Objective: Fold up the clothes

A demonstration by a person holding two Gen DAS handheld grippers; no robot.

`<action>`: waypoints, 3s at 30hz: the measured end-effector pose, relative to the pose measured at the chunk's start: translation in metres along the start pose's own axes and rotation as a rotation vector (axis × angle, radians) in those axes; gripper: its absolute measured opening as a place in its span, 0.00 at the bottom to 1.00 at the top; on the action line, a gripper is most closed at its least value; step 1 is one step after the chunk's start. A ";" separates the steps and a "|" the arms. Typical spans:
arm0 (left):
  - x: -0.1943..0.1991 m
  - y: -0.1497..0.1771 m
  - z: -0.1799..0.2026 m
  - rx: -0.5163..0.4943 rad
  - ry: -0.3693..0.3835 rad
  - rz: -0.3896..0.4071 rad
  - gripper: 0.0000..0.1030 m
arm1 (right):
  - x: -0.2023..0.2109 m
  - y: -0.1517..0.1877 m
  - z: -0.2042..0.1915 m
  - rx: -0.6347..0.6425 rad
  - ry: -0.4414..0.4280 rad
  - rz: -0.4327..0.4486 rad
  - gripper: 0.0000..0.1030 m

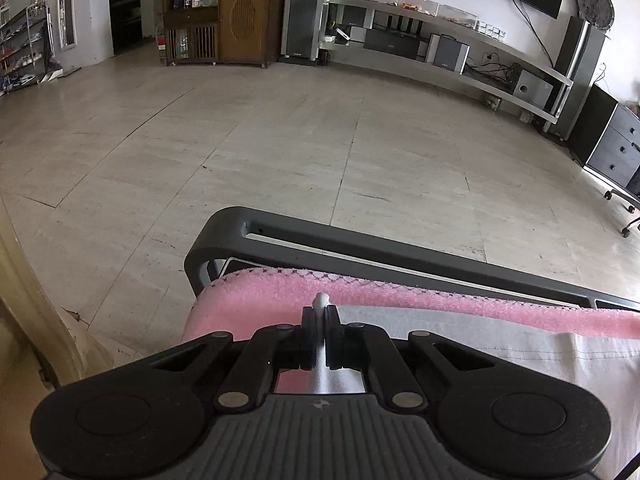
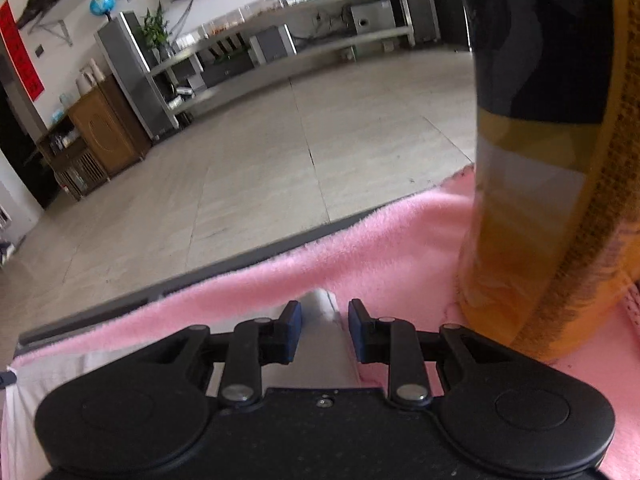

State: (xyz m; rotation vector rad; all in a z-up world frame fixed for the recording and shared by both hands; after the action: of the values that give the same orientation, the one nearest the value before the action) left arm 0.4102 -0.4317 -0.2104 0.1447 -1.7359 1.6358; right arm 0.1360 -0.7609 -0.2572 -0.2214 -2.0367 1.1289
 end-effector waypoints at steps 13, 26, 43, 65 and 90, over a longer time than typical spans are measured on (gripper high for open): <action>0.035 -0.013 0.019 -0.076 -0.083 0.116 0.03 | 0.042 -0.015 -0.023 0.163 0.069 0.224 0.04; 0.247 -0.003 -0.014 0.040 -0.041 0.215 0.03 | 0.234 -0.055 -0.016 0.020 0.014 0.226 0.04; 0.355 0.186 -0.065 0.054 -0.157 -0.019 0.03 | 0.349 0.137 0.041 -0.066 0.091 -0.056 0.04; 0.377 0.205 -0.109 0.185 -0.115 -0.115 0.30 | 0.399 0.149 0.068 -0.165 -0.048 -0.011 0.37; 0.332 0.227 -0.096 0.242 -0.017 -0.259 0.20 | 0.369 0.171 0.096 -0.334 -0.041 -0.130 0.30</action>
State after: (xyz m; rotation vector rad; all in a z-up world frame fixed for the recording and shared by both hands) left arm 0.0869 -0.1740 -0.2149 0.4791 -1.4574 1.6473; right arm -0.2183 -0.5423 -0.2171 -0.2291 -2.2342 0.7160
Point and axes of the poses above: each gripper's, at about its wrist camera, not at the fingertips, and x roughly against the way its jaws point, z to its right, y to its underside, the point moved 3 cm from there along -x, roughly the way its jaws point, and after that the axes turned 13 degrees about z, right-handed, at the moved point
